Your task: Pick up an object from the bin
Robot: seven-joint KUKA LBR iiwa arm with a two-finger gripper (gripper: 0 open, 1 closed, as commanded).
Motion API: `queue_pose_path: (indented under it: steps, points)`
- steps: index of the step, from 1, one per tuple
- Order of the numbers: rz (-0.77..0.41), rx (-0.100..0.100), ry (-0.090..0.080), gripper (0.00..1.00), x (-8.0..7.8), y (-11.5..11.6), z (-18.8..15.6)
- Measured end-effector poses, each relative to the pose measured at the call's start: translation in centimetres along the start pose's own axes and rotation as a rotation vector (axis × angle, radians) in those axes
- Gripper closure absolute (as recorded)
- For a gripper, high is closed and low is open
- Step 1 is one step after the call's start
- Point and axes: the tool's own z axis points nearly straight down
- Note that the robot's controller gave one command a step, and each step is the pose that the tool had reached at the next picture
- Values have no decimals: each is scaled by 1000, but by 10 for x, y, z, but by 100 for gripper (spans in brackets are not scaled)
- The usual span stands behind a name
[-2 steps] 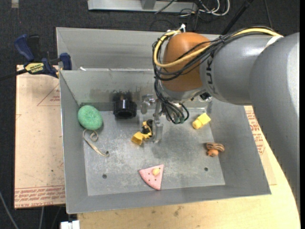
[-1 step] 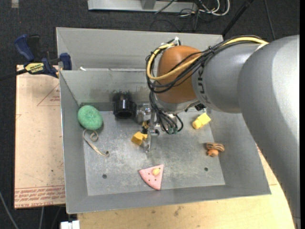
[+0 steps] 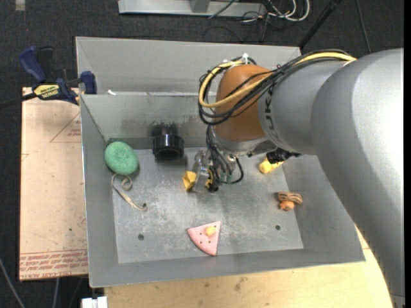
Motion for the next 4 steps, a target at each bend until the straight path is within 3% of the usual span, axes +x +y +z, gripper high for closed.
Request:
queue_pose_path:
  steps: [1, 2, 3, 4]
  points:
    - [0, 0, 0, 100, 0, 0, 0]
    - [2, 0, -2, 100, -8, 25, 2]
    - [-19, 0, -4, 100, -28, -15, 2]
    - [-18, 0, -4, 100, -28, -15, 2]
